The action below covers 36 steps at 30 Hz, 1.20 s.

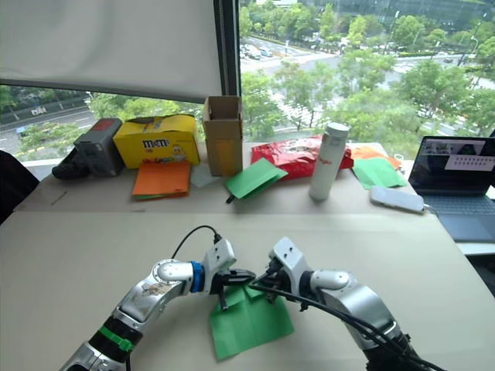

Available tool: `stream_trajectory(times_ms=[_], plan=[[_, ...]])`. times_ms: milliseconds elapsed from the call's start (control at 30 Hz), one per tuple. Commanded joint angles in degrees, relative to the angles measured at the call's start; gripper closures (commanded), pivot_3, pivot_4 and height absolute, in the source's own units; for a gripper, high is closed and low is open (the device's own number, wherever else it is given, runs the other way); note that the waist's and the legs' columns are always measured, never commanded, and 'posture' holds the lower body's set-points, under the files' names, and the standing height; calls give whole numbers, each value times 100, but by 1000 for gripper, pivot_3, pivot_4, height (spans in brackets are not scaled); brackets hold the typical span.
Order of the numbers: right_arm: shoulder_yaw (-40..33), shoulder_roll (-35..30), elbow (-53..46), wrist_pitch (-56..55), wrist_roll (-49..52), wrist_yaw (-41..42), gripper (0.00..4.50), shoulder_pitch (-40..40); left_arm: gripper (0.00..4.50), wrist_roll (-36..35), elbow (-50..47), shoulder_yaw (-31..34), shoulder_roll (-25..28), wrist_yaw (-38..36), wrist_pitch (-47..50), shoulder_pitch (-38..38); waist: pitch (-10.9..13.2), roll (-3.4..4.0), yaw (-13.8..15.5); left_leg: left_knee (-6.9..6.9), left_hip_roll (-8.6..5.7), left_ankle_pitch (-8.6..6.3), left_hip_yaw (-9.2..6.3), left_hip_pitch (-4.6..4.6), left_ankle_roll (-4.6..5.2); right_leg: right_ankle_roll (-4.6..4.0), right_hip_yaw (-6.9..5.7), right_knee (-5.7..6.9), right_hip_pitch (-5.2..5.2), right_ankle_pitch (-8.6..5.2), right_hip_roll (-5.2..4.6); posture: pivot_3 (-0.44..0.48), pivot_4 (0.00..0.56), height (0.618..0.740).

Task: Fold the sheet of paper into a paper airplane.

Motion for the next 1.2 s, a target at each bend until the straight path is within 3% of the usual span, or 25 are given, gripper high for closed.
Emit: stream_trajectory(times_ms=[33, 400, 700, 933, 1200], plan=[[-27, -236, -107, -52, -156, -22, 4477, 284, 4500, 194, 176, -143, 51, 56, 173, 141, 0, 0, 9, 0, 0, 0, 0, 0, 0, 0, 0, 0, 0, 0, 0, 0, 150, 740], [-633, -779, -602, -31, -99, -51, 4477, 1276, 4500, 191, 259, -219, 57, -14, 240, 64, -11, -10, 41, 0, -1, -4, -6, 1, 4, 1, -7, -13, 12, -1, -4, 0, 150, 740], [-1519, -1527, -1062, -135, 293, 508, 4477, 1443, 4500, -18, 128, 8, 57, -52, 385, 52, -11, -11, 38, 0, 0, -4, -8, 0, 6, 2, -6, -24, 15, -1, -5, 0, 150, 740], [-1025, -2313, -1364, -419, 279, 1303, 4477, 1853, 4500, -345, -409, 255, 86, -35, 885, 94, -6, -17, 15, -2, 10, -5, -7, -3, 7, 3, -3, -21, 27, -3, 4, 0, 150, 740], [-506, -2200, -1202, -724, 20, 1322, 4477, 1787, 4500, -409, -910, 267, 278, 46, 1197, 327, -5, -25, 15, -2, 10, -6, -13, -1, 6, 10, -5, -31, 11, -8, 1, 0, 150, 740]])
